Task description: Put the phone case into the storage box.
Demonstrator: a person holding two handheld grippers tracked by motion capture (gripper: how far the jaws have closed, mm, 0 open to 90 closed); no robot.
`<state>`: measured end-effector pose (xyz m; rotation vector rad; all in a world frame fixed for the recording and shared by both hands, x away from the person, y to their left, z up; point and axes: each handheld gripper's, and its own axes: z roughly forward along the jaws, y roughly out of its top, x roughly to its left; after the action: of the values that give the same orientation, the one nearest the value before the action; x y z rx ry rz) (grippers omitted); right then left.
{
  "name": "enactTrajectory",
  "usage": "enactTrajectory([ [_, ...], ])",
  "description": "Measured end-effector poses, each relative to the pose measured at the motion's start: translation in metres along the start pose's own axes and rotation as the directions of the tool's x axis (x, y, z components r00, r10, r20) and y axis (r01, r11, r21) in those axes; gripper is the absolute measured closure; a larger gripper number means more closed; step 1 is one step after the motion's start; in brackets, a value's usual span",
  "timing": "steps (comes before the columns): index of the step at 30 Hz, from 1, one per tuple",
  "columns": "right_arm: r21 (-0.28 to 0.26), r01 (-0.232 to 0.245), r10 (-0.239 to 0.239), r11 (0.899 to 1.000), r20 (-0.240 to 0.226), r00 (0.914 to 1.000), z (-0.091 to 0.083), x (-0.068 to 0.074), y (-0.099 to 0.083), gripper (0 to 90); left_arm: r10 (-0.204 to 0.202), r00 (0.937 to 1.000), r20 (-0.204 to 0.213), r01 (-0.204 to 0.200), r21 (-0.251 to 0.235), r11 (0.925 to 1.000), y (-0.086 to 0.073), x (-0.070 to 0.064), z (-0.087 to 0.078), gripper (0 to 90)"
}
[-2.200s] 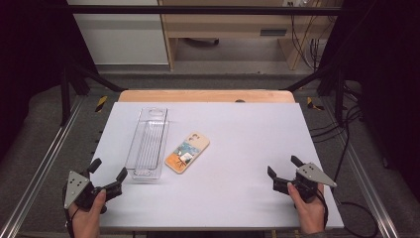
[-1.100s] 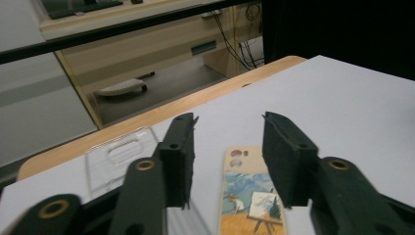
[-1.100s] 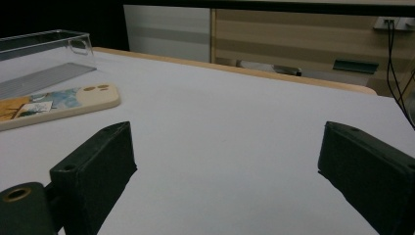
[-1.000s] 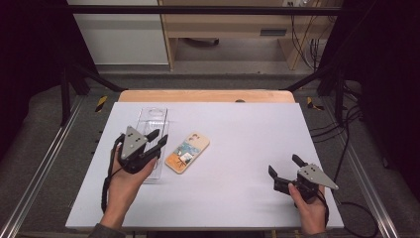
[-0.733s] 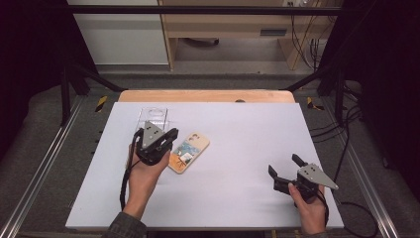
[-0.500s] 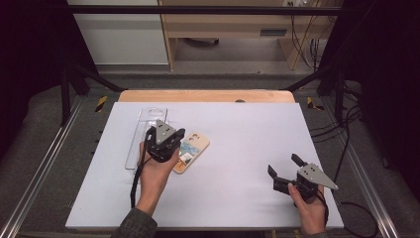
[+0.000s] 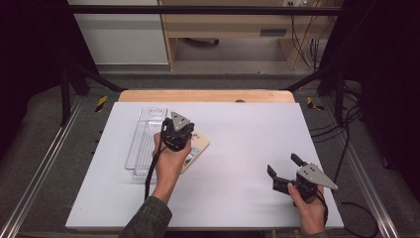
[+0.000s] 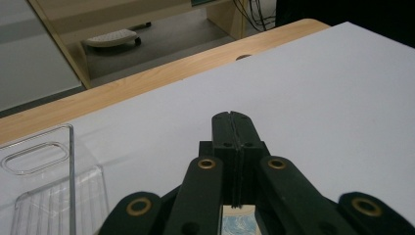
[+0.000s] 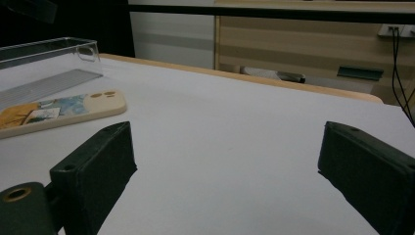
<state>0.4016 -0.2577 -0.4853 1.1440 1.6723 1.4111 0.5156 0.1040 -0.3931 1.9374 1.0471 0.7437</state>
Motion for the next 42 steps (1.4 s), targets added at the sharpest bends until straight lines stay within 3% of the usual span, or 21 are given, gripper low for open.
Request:
enactTrajectory([
  [9,-0.008,-0.005,0.005,1.000,-0.003,1.0000,-0.002,-0.001,0.001,6.5,0.011,0.9995,-0.029,-0.009,0.080,0.9967,-0.005,0.010,0.033,89.6],
  [16,-0.011,-0.010,0.010,1.000,-0.007,0.9999,-0.002,-0.002,0.000,6.5,0.033,0.9981,-0.051,-0.025,0.138,0.9901,-0.013,0.009,0.054,89.7],
  [31,-0.009,-0.012,0.012,1.000,-0.010,0.9999,-0.002,-0.001,0.000,6.6,0.052,0.9965,-0.066,-0.039,0.179,0.9831,-0.023,0.007,0.060,89.7],
  [32,-0.007,-0.013,0.013,1.000,-0.011,0.9999,-0.002,-0.001,0.000,6.7,0.070,0.9946,-0.077,-0.053,0.202,0.9780,-0.024,0.007,0.061,89.7],
  [37,-0.006,-0.011,0.011,1.000,-0.015,0.9998,-0.002,-0.001,0.000,6.6,0.074,0.9921,-0.101,-0.050,0.230,0.9718,-0.028,0.009,0.064,89.7],
  [40,-0.007,-0.011,0.010,1.000,-0.016,0.9998,-0.002,-0.001,0.000,6.7,0.118,0.9857,-0.120,-0.084,0.256,0.9631,-0.031,0.009,0.067,89.7],
  [42,-0.006,-0.013,0.013,1.000,-0.015,0.9998,-0.002,-0.001,0.000,6.7,0.116,0.9856,-0.124,-0.080,0.260,0.9622,-0.032,0.009,0.067,89.6],
])
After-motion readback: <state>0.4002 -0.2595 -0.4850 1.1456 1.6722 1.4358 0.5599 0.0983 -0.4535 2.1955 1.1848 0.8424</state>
